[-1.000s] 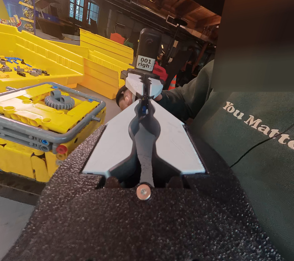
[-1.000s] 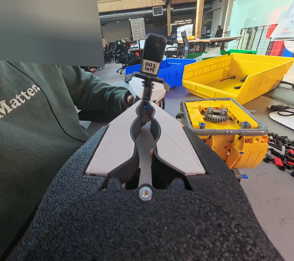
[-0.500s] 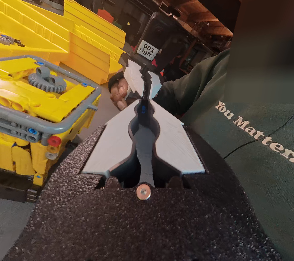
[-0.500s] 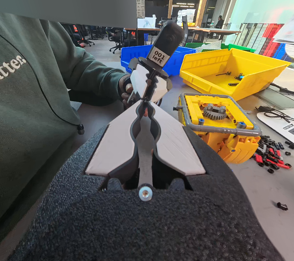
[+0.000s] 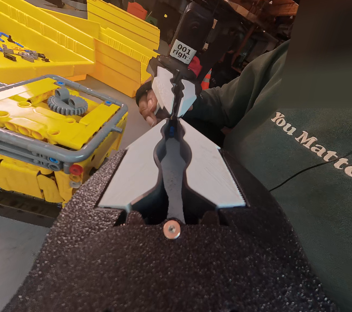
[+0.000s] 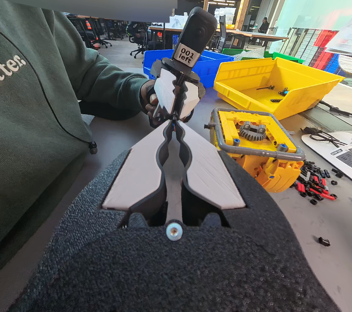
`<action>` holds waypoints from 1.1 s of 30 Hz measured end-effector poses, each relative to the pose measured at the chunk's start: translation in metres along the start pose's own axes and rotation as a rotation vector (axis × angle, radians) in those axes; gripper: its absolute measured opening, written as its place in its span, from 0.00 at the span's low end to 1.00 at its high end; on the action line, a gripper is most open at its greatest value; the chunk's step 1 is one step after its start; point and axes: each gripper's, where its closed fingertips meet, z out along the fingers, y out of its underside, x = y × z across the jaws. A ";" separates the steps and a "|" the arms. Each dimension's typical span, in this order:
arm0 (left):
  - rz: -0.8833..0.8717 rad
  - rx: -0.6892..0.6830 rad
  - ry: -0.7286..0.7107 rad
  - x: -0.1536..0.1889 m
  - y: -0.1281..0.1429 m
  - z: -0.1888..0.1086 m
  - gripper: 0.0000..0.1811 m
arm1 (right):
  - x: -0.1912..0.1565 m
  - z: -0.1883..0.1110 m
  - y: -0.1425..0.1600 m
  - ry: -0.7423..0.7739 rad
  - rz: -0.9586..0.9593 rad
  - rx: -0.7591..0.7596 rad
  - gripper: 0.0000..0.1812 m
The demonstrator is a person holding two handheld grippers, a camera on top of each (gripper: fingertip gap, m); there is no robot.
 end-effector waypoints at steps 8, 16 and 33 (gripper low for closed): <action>0.043 -0.097 -0.046 -0.003 0.012 0.001 0.03 | -0.004 0.004 0.014 -0.016 -0.011 -0.081 0.00; 0.166 -0.163 -0.152 -0.015 0.018 -0.002 0.04 | 0.006 0.007 0.023 0.032 -0.014 -0.118 0.01; 0.328 -0.195 -0.640 -0.052 0.011 -0.010 0.03 | 0.019 0.022 0.039 0.275 0.137 -0.289 0.10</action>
